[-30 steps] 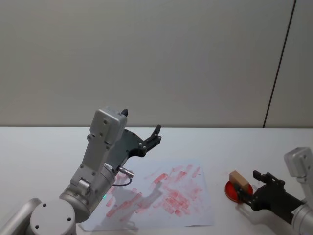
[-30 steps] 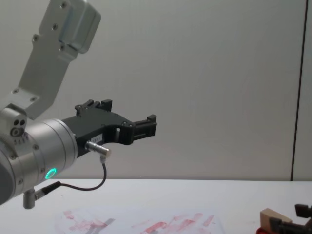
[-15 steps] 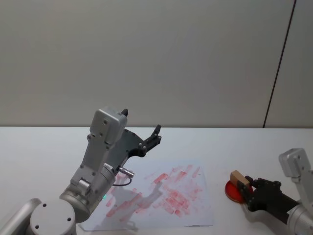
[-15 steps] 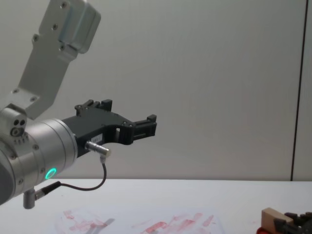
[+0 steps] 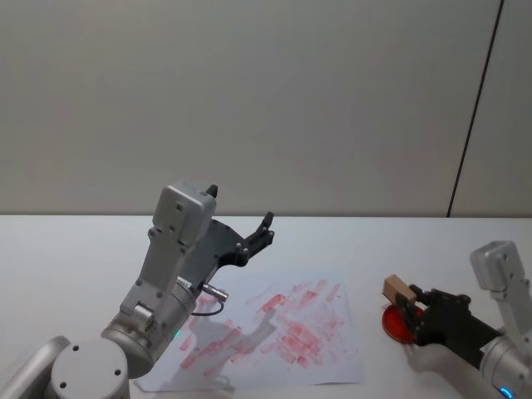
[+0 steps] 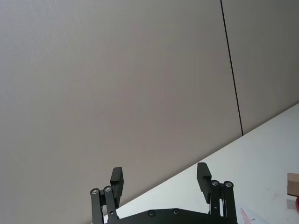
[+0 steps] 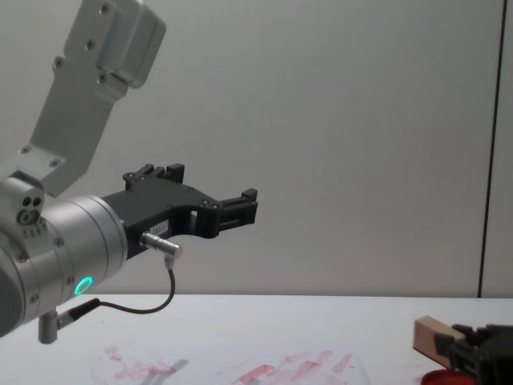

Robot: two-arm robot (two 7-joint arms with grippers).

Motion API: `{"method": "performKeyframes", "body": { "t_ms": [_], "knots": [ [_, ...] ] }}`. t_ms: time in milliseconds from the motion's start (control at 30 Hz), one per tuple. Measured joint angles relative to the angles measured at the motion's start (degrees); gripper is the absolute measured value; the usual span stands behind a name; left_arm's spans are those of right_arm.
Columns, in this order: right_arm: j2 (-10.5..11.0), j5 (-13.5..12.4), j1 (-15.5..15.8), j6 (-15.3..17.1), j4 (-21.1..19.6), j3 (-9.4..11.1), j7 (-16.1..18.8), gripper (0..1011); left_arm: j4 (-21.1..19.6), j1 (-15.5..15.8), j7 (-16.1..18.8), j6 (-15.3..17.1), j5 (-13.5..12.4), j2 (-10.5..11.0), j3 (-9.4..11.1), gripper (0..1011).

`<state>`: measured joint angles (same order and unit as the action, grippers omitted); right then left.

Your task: Use the one hand to pick up the stamp and affix it onto the A4 paper.

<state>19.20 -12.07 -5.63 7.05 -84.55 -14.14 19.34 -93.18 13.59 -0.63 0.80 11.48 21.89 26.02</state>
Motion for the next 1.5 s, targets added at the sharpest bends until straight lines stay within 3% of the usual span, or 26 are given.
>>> {"method": "performKeyframes", "body": {
  "t_ms": [333,967,1500],
  "knots": [
    [-1.1,-0.2,-0.4,-0.6,-1.6,-1.2,1.9,213,0.0,0.0,0.0,0.0,0.0,0.0,0.0,1002],
    [-3.3,4.2,-1.0,-0.1,-0.5,-4.5,5.8,213,0.0,0.0,0.0,0.0,0.0,0.0,0.0,1002],
    [-3.6,6.7,-0.9,0.4,0.9,-5.7,7.0,213,0.0,0.0,0.0,0.0,0.0,0.0,0.0,1003]
  ]
}}
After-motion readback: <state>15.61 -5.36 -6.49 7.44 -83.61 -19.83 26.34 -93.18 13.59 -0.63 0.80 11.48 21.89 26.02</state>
